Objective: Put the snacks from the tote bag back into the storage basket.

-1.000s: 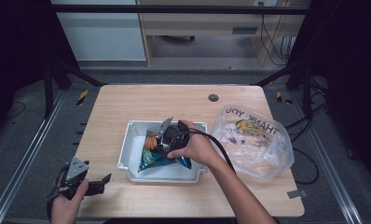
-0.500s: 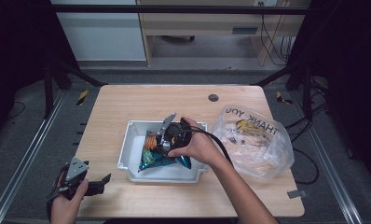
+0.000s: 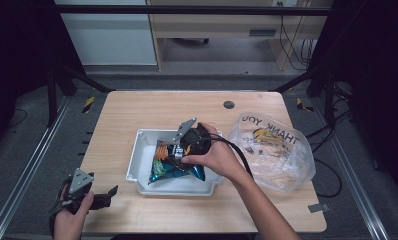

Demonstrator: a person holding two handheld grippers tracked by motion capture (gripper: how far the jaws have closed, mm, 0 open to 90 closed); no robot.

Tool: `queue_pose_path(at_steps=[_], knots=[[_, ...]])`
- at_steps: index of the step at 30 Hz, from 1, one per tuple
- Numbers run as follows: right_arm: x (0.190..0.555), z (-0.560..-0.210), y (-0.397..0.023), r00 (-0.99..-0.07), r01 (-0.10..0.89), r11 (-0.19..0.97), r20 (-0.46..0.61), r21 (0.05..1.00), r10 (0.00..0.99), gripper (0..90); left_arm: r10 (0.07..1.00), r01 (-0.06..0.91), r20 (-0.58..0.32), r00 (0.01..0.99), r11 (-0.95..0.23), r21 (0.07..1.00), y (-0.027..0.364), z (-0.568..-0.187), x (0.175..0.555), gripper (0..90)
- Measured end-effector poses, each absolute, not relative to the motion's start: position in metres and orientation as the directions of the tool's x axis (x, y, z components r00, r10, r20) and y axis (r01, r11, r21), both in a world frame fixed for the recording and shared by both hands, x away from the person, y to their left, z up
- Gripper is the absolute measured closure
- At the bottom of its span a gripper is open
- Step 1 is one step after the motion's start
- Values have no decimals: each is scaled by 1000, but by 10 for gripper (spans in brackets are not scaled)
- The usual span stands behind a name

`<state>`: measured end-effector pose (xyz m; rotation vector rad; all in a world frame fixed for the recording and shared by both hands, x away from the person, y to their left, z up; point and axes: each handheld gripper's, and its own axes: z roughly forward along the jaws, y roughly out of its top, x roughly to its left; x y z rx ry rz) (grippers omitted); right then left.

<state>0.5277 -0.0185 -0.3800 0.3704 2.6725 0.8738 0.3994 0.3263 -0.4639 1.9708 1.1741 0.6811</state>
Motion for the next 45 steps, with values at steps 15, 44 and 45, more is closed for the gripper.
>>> queue_pose_path(at_steps=[15,44,45], knots=[[521,-355,-40,-902,227,718,-135,658,409,58,902,515,73,426,-308,800,328,-465,400,29],[499,-325,-85,-837,302,600,-95,740,539,65,899,510,79,431,-315,800,326,-464,402,29],[498,-323,-87,-836,302,600,-98,741,541,66,898,510,81,432,-317,800,326,-464,402,29]])
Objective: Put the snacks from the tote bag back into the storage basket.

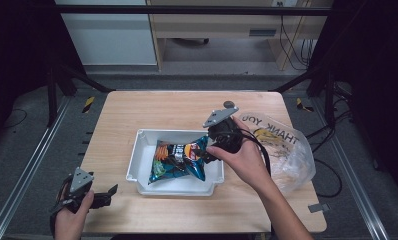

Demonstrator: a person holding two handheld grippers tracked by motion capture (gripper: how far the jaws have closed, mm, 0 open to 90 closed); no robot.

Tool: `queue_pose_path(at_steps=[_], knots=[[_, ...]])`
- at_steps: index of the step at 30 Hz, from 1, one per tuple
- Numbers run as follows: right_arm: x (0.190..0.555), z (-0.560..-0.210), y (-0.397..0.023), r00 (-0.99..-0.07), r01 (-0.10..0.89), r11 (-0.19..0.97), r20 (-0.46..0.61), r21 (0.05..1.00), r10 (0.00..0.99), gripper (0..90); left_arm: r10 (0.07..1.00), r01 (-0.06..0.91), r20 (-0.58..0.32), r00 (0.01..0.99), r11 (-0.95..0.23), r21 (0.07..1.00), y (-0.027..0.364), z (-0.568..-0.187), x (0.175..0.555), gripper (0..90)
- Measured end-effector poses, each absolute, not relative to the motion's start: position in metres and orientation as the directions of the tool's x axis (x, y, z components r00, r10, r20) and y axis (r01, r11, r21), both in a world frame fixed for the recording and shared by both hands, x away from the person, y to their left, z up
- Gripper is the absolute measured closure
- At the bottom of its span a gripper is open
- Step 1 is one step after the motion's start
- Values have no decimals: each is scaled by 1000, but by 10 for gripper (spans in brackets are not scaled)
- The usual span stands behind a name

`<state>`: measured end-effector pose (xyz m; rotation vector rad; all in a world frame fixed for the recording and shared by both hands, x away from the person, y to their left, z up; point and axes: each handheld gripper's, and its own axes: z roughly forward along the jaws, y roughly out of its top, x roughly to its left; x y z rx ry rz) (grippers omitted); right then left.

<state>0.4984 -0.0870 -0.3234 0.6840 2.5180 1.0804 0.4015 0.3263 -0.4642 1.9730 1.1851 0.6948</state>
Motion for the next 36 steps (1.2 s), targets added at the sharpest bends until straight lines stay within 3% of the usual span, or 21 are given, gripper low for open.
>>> queue_pose_path(at_steps=[36], knots=[[458,-306,-159,-721,320,514,-148,796,677,78,900,514,69,429,-307,801,324,-466,402,28]])
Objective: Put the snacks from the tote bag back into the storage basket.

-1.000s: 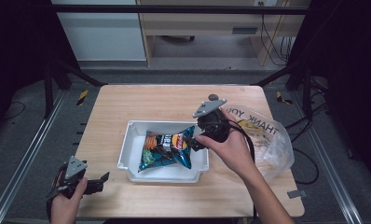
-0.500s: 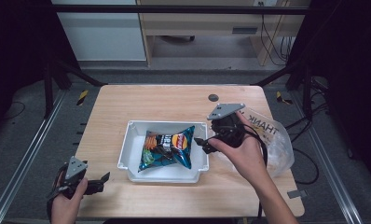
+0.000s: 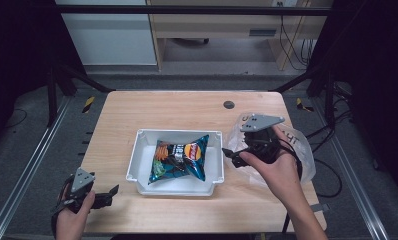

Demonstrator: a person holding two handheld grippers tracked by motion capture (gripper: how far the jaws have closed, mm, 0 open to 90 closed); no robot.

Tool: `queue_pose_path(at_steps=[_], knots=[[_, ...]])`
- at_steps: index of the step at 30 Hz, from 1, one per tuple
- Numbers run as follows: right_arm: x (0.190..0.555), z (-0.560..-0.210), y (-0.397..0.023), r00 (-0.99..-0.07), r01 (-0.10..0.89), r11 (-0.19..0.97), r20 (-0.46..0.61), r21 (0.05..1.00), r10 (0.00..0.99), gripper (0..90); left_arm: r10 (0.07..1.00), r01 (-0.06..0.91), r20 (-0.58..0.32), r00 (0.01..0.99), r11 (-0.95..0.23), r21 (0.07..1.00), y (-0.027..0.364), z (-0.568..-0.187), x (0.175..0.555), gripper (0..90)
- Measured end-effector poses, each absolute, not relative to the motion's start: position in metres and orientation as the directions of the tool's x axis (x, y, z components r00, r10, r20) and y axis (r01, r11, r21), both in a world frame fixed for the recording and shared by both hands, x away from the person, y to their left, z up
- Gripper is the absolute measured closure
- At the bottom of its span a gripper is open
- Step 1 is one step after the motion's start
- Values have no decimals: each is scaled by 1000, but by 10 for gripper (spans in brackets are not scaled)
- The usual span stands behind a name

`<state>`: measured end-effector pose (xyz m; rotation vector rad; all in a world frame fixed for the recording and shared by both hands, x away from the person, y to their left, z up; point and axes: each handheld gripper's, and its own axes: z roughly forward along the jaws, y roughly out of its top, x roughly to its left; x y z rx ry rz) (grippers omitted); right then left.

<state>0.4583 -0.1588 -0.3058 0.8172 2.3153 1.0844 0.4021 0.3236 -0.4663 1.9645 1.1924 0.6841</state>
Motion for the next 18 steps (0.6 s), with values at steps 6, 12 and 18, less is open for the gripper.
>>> queue_pose_path(at_steps=[6,12,18], knots=[[454,-316,-171,-691,336,495,-147,801,708,75,900,513,70,430,-308,801,324,-466,402,29],[450,-327,-185,-670,357,477,-135,803,730,77,900,514,70,430,-308,800,324,-466,402,29],[444,-339,-198,-640,377,453,-126,808,758,77,898,514,75,435,-315,798,324,-466,402,28]])
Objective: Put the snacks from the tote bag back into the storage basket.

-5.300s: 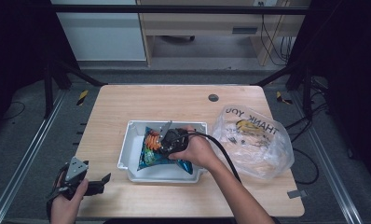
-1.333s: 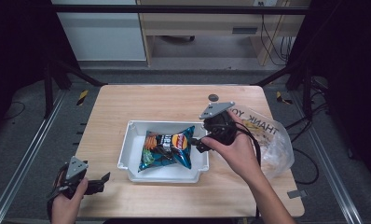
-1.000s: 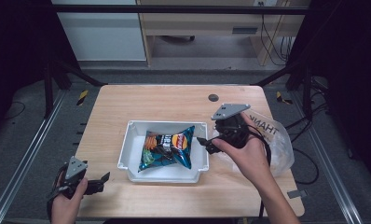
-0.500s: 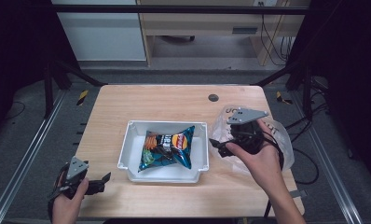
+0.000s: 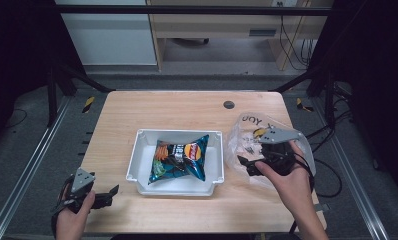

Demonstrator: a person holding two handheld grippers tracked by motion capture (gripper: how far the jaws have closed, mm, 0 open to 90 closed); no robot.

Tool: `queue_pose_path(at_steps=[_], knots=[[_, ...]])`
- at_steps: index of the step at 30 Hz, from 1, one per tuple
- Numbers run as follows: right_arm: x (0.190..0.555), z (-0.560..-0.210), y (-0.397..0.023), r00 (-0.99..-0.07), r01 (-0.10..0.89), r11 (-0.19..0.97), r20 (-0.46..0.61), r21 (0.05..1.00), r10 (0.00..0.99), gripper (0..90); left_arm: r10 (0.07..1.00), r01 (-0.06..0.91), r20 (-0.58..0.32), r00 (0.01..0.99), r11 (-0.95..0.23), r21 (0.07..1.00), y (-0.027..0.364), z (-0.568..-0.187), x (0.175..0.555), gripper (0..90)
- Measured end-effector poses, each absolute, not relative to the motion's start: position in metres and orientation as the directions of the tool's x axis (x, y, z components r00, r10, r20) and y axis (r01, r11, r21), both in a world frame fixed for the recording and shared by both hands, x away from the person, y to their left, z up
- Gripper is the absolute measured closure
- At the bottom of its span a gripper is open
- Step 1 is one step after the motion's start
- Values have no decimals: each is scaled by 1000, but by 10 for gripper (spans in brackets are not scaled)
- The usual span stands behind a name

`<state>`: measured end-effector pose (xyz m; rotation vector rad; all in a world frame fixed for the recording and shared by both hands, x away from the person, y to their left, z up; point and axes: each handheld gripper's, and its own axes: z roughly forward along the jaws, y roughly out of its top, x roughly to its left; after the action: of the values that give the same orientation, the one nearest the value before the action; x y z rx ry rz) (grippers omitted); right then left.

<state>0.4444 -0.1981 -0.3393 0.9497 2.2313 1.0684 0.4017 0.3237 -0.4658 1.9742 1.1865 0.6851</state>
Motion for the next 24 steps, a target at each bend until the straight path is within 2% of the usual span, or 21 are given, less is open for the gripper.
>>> queue_pose_path(at_steps=[24], knots=[[431,-418,-229,-593,448,425,-95,786,800,99,898,515,73,433,-314,798,324,-466,402,28]])
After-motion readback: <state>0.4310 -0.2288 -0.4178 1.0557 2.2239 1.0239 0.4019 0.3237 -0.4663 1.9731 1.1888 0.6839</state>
